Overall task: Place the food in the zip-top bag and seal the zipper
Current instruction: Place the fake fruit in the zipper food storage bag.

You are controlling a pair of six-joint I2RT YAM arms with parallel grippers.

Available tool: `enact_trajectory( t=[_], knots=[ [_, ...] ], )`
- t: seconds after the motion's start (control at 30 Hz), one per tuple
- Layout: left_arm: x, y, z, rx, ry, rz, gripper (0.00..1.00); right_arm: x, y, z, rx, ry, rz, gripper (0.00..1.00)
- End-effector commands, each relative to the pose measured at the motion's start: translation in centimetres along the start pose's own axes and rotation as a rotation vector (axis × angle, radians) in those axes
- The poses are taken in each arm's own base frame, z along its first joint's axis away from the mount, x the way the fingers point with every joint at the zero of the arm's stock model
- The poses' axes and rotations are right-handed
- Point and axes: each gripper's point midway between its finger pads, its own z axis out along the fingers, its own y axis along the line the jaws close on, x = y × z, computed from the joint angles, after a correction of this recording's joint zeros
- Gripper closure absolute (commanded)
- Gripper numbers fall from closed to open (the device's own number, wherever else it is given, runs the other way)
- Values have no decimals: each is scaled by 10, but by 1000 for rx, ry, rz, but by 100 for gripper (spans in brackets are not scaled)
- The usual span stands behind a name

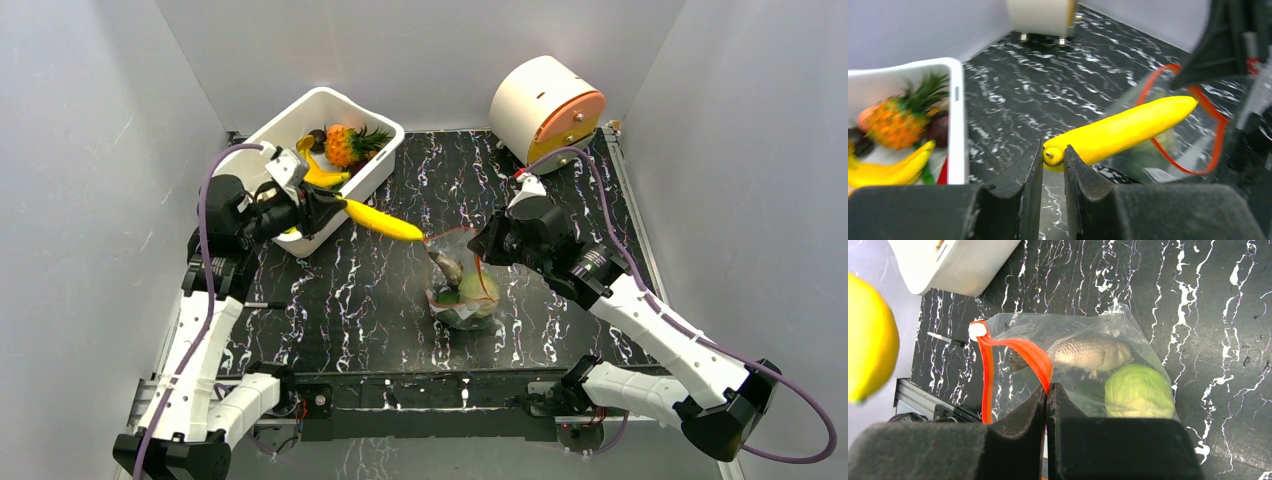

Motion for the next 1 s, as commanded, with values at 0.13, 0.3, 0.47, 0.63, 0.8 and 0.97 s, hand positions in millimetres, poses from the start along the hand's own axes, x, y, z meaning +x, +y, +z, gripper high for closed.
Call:
enact_trajectory(
  t=[0.13, 0.3, 0.47, 0.63, 0.8, 0.97],
  knots=[
    [-13, -71, -5, 396, -137, 107, 100, -31, 25, -13, -80, -89, 18, 100],
    [-10, -68, -1, 390, -140, 137, 100, -34, 35, -17, -130, -94, 24, 100],
    [-1, -57, 8, 347, -135, 161, 100, -42, 55, -25, -217, -104, 56, 100],
    [-9, -61, 11, 358, -154, 215, 100, -52, 77, -33, -306, -108, 113, 100],
    [-7, -65, 16, 389, -146, 265, 100, -55, 83, -31, -320, -102, 128, 100],
    [9, -67, 28, 378, -100, 329, 100, -52, 82, -27, -317, -93, 137, 100]
  ],
)
